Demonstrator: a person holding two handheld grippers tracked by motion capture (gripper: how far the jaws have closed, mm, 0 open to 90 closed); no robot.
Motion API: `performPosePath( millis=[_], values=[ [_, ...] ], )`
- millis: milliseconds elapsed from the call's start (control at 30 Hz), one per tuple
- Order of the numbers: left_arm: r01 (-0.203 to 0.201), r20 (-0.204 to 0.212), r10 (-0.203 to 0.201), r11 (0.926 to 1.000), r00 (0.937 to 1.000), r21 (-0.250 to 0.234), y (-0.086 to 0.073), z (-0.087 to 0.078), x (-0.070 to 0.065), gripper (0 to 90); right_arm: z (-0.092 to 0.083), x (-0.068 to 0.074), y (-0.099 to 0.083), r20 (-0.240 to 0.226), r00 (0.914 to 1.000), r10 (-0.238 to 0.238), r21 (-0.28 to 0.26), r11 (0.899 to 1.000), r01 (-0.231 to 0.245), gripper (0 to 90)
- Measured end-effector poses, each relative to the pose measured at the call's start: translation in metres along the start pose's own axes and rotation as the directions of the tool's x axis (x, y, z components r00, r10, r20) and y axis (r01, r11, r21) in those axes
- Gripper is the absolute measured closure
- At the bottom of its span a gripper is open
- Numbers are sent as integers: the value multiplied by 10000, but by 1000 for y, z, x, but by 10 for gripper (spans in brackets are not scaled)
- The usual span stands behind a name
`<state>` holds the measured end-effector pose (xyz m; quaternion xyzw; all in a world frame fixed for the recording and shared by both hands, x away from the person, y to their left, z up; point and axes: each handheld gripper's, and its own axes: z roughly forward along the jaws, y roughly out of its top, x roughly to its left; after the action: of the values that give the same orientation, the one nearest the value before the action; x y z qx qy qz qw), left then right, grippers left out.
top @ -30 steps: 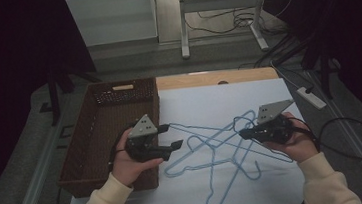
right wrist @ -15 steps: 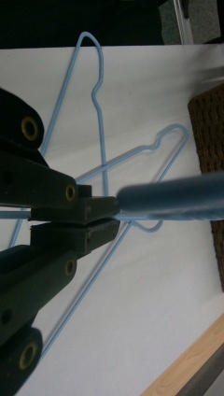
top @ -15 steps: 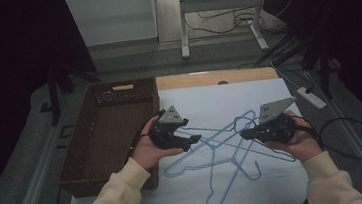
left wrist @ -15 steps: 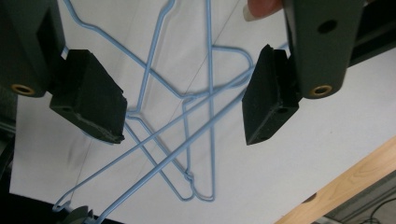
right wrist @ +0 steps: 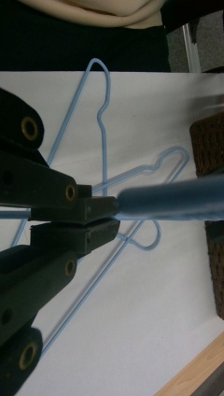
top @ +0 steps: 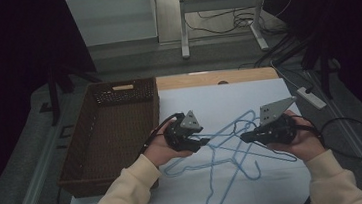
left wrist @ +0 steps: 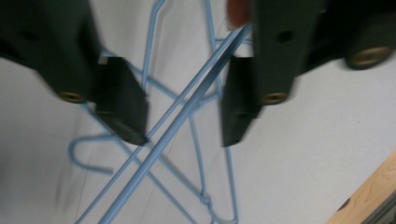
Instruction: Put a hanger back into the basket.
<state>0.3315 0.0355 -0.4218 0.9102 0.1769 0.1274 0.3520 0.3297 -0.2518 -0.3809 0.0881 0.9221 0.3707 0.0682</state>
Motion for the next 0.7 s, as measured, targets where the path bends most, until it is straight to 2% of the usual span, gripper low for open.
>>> performPosePath(
  millis=[33, 200, 333, 433, 533, 633, 700],
  values=[
    [-7, 3, 7, 10000, 10000, 61, 0, 1, 0, 696, 0, 0, 0, -6, 10000, -15, 9, 10000, 15, 882],
    [-306, 43, 305, 9995, 9995, 118, 1, -1, -4, 764, -1, -3, -3, 301, 9995, 130, -94, 9999, -128, 880],
    [-488, 222, 486, 9988, 9986, 52, 3, -4, -10, 821, -2, -7, -7, 839, 9962, 242, -334, 9992, -215, 876],
    [-498, 351, 501, 9987, 9981, -76, 4, -7, -14, 860, -3, -9, -10, 1314, 9905, 415, -672, 9972, -328, 868],
    [-201, 395, 218, 9989, 9990, -426, 5, -14, -16, 862, -3, -8, -13, 1601, 9847, 689, -985, 9937, -535, 853],
    [-127, 389, 153, 9979, 9991, -640, 4, -20, -17, 863, -5, -4, -16, 1938, 9780, 767, -1328, 9898, -513, 816],
    [96, 307, -73, 9970, 9995, -765, 4, -23, -18, 864, -7, -2, -19, 2193, 9708, 968, -1786, 9822, -576, 790]
  ],
)
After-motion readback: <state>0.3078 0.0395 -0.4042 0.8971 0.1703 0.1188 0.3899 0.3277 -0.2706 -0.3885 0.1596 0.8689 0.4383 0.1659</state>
